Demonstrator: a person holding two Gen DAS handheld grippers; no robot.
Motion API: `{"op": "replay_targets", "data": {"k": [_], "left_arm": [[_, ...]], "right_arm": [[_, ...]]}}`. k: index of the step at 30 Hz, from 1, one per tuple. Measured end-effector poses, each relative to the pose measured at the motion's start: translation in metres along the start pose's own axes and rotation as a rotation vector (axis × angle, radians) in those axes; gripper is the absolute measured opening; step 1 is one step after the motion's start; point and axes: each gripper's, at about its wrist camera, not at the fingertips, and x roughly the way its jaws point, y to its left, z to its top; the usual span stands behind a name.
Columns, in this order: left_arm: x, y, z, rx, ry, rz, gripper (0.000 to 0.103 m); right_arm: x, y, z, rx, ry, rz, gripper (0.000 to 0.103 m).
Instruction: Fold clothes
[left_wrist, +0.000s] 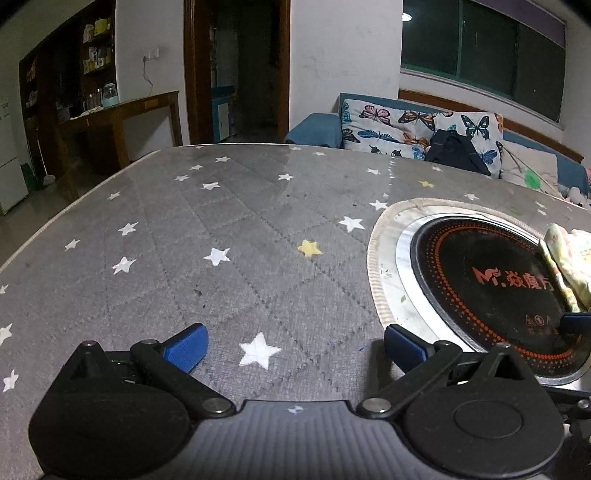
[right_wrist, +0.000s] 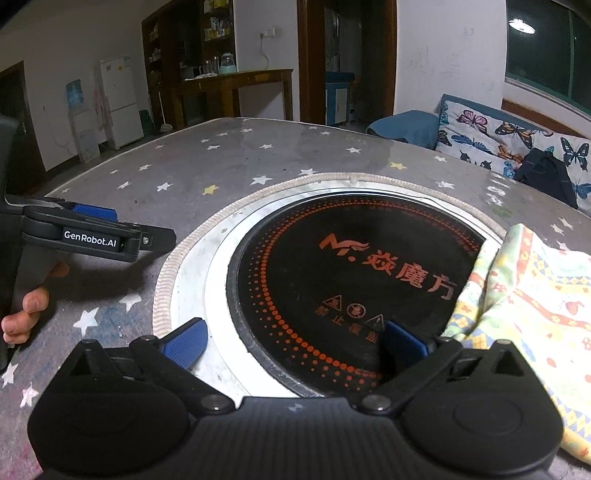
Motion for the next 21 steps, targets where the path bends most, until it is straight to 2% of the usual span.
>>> {"op": "replay_targets", "data": {"k": [21], "left_arm": [[-0.0001,0.0031,-0.0008,0.005,0.002,0.003,0.103]], "right_arm": [[0.0029,0.0016,0.0009,-0.005,-0.002,-0.006,0.103]]}}
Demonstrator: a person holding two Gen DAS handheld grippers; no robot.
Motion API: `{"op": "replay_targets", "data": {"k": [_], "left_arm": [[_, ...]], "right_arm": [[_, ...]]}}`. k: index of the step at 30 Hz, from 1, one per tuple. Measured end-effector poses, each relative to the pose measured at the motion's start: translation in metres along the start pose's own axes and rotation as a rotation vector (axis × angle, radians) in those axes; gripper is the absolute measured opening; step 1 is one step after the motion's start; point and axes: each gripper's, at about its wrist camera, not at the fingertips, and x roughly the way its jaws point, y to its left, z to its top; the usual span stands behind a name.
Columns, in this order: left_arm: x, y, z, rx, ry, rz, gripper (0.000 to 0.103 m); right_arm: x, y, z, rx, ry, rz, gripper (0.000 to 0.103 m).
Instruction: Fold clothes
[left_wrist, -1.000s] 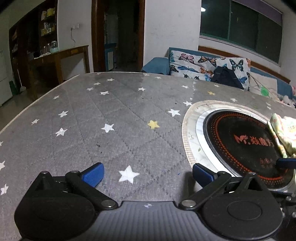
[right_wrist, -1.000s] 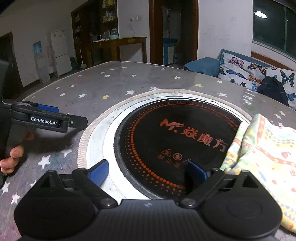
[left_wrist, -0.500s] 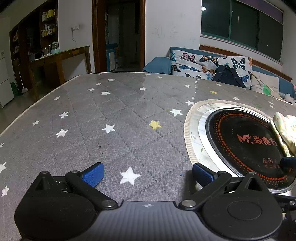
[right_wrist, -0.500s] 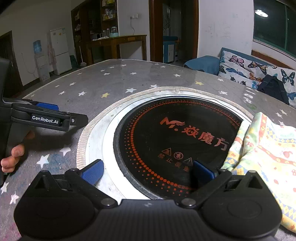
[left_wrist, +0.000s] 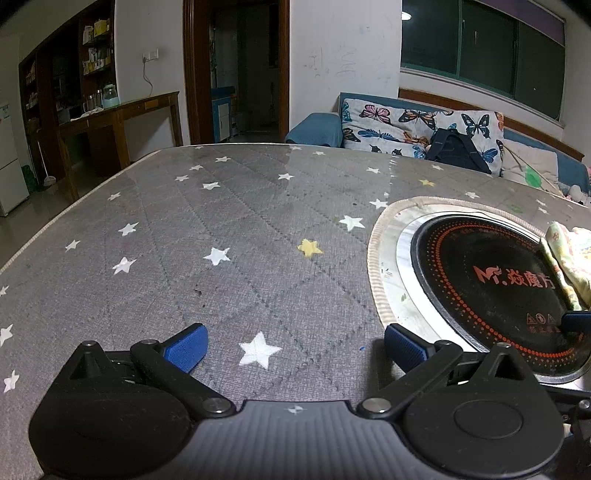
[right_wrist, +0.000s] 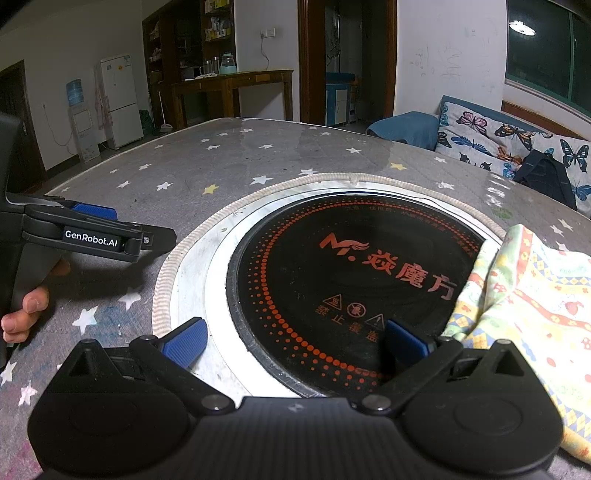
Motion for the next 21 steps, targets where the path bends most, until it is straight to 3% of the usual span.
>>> {"op": "replay_targets", "data": {"k": [21], "left_arm": [[-0.0001,0.0000,-0.0001,0.000,0.000,0.000,0.103]], "right_arm": [[-0.0010,0.0000,-0.0001,-0.001,0.000,0.002,0.103]]}}
